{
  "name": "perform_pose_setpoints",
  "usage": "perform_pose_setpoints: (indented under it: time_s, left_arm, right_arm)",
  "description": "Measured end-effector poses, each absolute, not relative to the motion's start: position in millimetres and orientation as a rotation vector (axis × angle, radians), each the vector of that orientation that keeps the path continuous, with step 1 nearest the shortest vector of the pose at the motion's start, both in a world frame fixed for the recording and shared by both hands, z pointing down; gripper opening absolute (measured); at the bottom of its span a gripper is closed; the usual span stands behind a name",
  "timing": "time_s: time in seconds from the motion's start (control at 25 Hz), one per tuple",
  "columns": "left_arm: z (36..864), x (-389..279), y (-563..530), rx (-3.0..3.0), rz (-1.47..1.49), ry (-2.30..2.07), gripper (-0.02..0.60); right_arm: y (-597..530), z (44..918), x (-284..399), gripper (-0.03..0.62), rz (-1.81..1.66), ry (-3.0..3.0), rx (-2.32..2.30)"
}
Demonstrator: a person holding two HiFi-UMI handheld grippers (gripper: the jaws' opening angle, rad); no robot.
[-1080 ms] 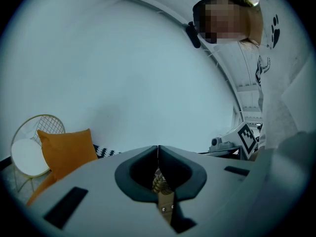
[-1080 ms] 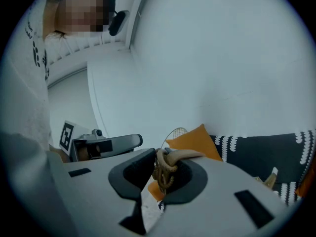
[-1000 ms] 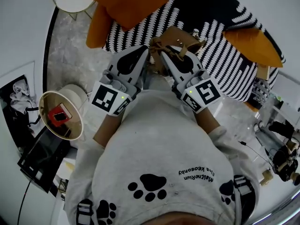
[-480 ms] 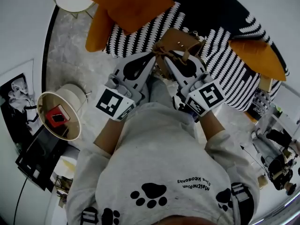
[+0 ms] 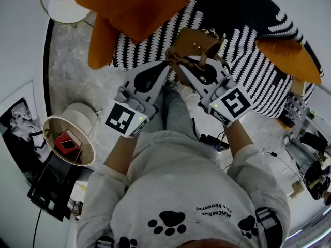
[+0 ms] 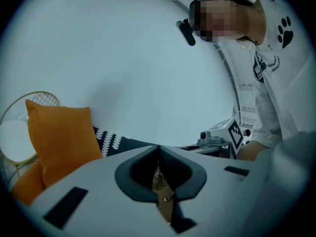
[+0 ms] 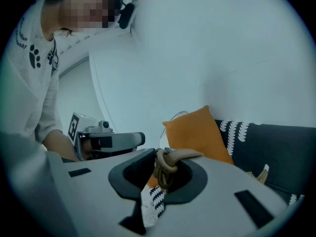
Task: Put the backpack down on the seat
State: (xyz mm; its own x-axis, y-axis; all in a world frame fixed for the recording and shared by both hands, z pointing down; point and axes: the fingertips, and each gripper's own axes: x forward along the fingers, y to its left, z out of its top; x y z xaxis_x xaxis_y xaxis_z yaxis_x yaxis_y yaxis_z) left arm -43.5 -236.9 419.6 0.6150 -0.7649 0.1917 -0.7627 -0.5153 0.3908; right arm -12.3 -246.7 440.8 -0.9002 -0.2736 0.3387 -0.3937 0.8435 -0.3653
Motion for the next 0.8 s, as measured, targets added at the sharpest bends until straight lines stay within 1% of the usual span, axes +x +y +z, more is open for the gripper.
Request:
perform_pose_setpoints:
  time_s: [0.28,0.48,0.6,0.8]
  left_arm:
    - [460.0,-54.0,-264.5,2.414,0.02,-1.17,0.02]
    - [498.2,-55.2,-281.4,2.4,0.042,-1.153,0.02]
    - [523.1,-57.1,-287.7,2.378,0.049,-1.143,0.02]
    - [547.1,-67.7,-294.6,2.351,0.068,-1.143,0.02]
  right_arm:
    - [-267.1,478.7,-25.5,0.081,0.605,-2.708,0.474]
    - [-277.2,524.7,-30.9,0.081,0.584,-2.643,0.436]
    - [-279.9,554.9,-37.4,0.081,0.612,-2.619,0.418]
    - [-288.5,581.5,-52.3,0.081,0.661,-2.6,0.425]
